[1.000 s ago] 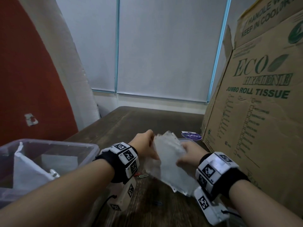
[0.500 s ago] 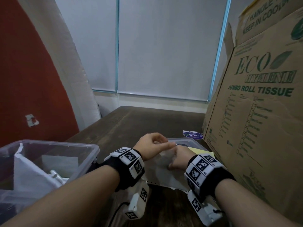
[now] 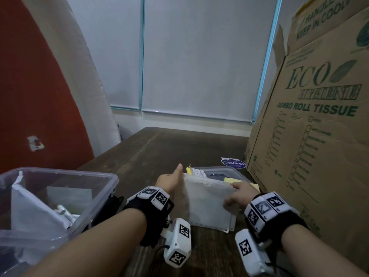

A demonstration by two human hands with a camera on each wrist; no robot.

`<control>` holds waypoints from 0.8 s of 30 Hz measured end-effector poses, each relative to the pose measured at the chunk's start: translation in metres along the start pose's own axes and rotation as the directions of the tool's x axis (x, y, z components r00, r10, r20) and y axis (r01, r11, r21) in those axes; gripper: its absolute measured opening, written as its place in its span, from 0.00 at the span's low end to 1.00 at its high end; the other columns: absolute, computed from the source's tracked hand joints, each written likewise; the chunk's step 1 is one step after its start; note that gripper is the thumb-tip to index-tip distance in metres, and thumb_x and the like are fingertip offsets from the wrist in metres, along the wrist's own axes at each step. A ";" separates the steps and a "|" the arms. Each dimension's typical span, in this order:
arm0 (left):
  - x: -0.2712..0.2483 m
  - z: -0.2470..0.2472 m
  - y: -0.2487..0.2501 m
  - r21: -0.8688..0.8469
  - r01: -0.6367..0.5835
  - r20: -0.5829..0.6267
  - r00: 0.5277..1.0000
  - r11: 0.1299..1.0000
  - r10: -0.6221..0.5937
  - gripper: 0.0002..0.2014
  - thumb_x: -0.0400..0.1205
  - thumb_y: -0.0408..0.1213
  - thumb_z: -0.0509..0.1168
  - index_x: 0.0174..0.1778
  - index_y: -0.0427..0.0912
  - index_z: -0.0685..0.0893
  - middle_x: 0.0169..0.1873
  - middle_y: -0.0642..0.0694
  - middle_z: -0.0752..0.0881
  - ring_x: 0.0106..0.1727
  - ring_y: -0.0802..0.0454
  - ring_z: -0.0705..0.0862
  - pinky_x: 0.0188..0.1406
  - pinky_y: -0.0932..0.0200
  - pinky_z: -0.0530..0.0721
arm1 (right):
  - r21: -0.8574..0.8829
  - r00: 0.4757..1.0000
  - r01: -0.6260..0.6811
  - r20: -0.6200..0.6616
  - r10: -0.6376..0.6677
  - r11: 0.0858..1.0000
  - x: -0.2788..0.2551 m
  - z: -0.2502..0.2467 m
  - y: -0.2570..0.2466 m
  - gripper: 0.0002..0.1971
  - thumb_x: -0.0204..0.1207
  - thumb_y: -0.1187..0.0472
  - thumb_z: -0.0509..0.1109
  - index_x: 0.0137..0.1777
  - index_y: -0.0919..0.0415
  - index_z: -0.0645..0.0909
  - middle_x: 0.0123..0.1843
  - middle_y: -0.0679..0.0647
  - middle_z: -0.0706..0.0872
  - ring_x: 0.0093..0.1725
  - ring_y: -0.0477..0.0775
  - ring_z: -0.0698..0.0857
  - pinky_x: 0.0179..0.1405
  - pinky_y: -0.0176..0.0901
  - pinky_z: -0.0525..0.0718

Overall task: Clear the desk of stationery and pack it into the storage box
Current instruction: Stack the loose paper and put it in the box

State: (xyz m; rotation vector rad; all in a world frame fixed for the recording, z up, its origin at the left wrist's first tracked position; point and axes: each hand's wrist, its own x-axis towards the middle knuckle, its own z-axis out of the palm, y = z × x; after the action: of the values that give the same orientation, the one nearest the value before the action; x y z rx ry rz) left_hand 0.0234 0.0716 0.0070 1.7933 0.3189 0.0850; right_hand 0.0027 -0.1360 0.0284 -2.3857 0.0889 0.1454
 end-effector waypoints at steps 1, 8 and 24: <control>-0.001 0.004 0.000 -0.028 -0.009 0.013 1.000 1.000 0.009 0.33 0.79 0.62 0.59 0.62 0.33 0.84 0.62 0.37 0.84 0.60 0.41 0.83 0.69 0.50 0.78 | 0.043 1.000 0.008 0.003 -0.008 0.999 0.000 0.003 0.000 0.20 0.65 0.73 0.75 0.56 0.60 0.83 0.45 0.59 0.85 0.47 0.58 0.84 0.46 0.42 0.81; 0.003 0.003 0.000 -0.121 -0.102 -0.015 0.995 0.987 0.101 0.07 0.76 0.40 0.69 0.31 0.47 0.87 0.33 0.44 0.85 0.38 0.45 0.81 0.43 0.56 0.81 | 0.212 1.000 0.011 -0.029 -0.005 0.977 0.006 -0.001 -0.004 0.26 0.63 0.76 0.74 0.59 0.56 0.77 0.43 0.52 0.79 0.45 0.57 0.83 0.43 0.46 0.84; -0.019 -0.002 0.005 0.225 -0.304 0.314 0.922 0.926 0.226 0.19 0.65 0.33 0.81 0.49 0.47 0.85 0.43 0.47 0.88 0.44 0.51 0.86 0.44 0.61 0.86 | -0.018 1.000 -0.009 0.024 0.009 1.000 -0.001 0.004 -0.014 0.20 0.65 0.72 0.74 0.54 0.56 0.74 0.51 0.58 0.81 0.55 0.60 0.83 0.59 0.53 0.85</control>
State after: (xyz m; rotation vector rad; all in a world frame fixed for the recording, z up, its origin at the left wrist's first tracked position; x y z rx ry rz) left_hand 0.0049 0.0679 0.0143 2.0824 -0.1307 -0.0244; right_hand 0.0024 -0.1229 0.0347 -2.4006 0.0871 0.1802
